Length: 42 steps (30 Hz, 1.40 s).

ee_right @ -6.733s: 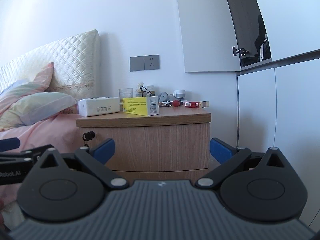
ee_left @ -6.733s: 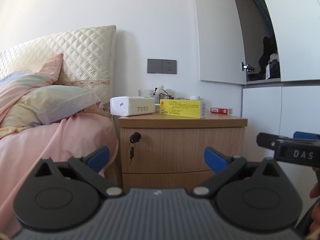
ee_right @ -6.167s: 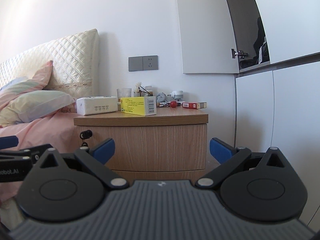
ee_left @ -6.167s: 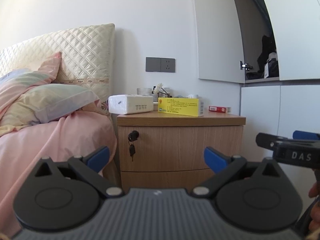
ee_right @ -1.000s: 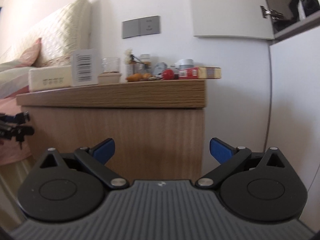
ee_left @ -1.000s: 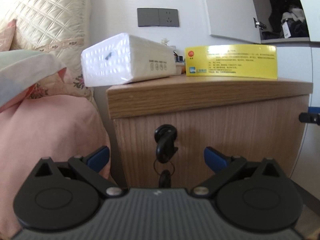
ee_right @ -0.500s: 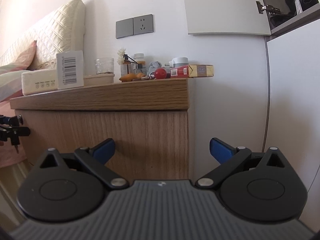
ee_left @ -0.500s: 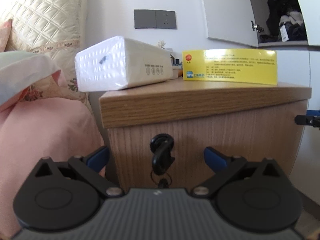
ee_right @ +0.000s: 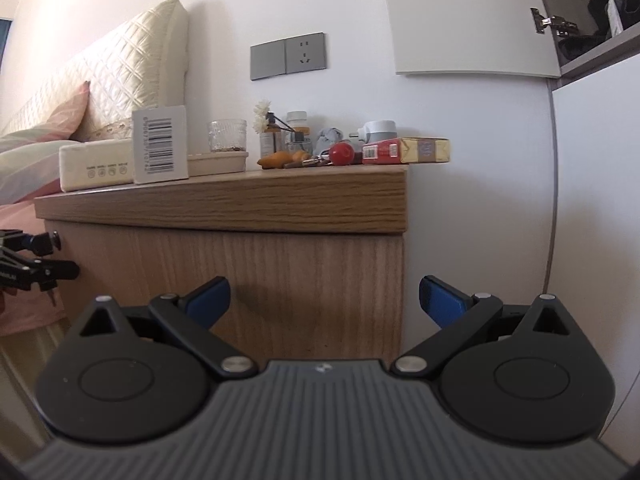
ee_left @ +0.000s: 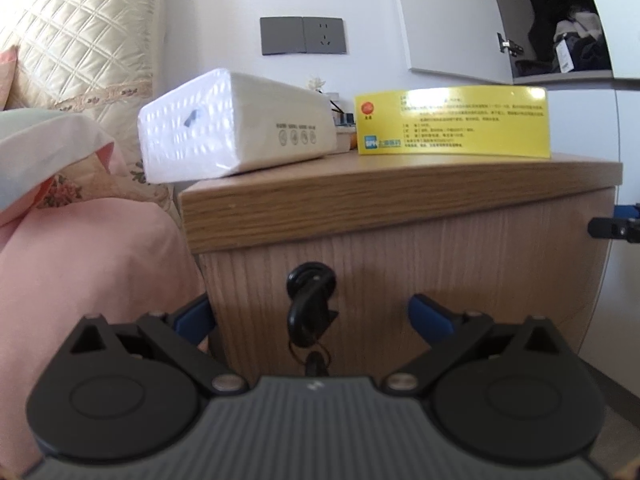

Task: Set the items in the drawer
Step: 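Bring the left gripper to the black key in the drawer lock, then pull the drawer outward by its key with the left gripper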

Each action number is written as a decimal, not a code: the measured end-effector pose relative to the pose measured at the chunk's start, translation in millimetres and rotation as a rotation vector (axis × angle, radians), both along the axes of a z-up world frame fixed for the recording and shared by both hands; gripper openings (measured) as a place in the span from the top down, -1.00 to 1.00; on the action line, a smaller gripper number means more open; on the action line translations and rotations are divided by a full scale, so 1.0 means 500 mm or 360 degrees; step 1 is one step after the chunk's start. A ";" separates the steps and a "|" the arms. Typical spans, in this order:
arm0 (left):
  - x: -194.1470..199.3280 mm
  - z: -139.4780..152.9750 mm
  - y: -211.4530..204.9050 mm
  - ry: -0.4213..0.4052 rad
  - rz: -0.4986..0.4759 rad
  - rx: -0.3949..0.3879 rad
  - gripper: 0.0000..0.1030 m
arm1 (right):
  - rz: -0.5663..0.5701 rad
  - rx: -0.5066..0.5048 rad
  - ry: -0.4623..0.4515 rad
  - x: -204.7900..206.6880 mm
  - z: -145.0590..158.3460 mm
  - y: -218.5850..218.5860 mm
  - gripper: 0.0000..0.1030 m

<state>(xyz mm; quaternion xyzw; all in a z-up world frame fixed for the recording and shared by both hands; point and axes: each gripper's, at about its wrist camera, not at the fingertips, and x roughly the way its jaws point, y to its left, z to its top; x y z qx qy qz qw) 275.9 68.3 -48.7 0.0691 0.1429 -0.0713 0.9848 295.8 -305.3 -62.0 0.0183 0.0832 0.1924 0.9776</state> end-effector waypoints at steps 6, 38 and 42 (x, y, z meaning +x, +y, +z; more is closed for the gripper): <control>-0.002 0.002 0.001 -0.0014 -0.0001 -0.0001 -1.00 | 0.0015 0.0001 0.0003 0.002 0.004 0.010 -1.00; -0.014 0.006 -0.004 -0.0009 0.0017 0.0034 -1.00 | 0.0138 -0.0017 0.0082 0.001 0.020 0.001 -1.00; -0.024 0.004 -0.007 -0.0010 0.0018 0.0060 -1.00 | 0.0160 -0.0005 0.0098 -0.005 0.023 -0.004 -1.00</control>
